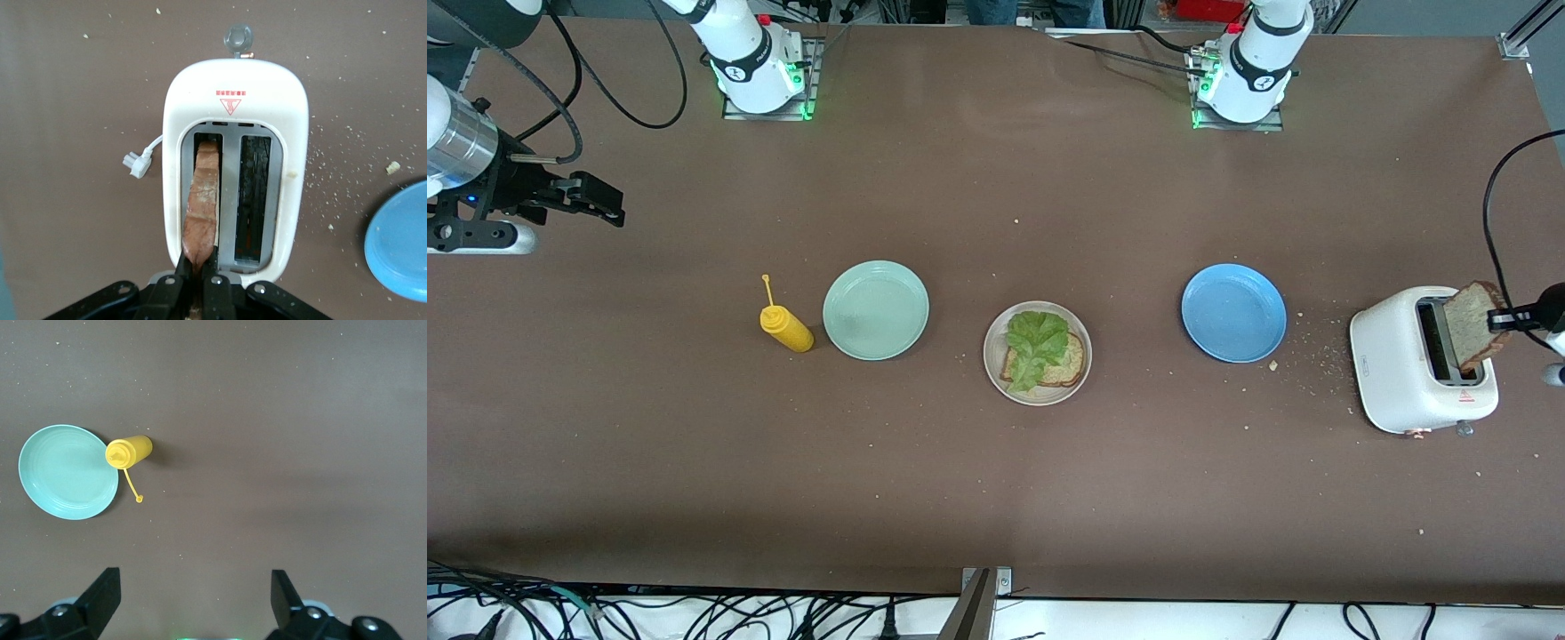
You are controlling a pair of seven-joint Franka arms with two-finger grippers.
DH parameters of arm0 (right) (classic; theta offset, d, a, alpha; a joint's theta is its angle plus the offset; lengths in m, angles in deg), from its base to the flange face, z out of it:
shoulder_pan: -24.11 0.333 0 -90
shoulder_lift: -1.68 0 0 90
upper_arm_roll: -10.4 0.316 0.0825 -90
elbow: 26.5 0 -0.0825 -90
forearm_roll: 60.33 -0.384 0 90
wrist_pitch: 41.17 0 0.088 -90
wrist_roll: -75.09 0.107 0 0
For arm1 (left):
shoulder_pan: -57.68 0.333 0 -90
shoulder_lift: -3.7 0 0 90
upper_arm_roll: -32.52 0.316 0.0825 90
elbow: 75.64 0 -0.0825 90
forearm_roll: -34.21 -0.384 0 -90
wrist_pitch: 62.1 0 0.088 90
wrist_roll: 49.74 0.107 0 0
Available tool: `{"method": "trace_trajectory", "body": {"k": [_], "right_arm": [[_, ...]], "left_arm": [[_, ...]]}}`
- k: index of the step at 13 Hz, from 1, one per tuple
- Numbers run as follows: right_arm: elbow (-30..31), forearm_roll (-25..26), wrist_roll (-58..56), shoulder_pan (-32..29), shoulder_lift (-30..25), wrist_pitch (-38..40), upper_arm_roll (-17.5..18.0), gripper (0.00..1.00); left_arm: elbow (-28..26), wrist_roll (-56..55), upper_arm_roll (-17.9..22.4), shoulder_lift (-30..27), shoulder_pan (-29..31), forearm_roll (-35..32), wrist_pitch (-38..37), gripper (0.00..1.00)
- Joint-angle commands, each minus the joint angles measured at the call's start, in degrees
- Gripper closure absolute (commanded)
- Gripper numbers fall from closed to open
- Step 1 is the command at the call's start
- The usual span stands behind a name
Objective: Make sandwich in beige plate with both arms
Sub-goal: 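Grasp the bread slice and lift it from the toaster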
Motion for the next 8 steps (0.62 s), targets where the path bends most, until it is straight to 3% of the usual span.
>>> {"method": "trace_trajectory", "body": {"k": [1, 5, 8], "right_arm": [[-0.41, -0.55, -0.42, -0.73, -0.11, 0.14, 0.32, 0.00], [-0.41, -0.72, -0.24, -1.43, 0.94, -0.22, 0.06, 0.00], [-0.41, -0.90, 0.46, -1.26, 0.77, -0.74, 0.23, 0.00]], "left_arm": [[6.86, 0.23, -0.98, -1.28, -3.55, -3.54, -8.19, 1.00], [10.84, -0.12, -1.15, -1.72, -9.36, -2.41, -11.11, 1.00], [10.93, -0.82, -5.45, -1.98, -10.07, 1.62, -11.11, 1.00]]}}
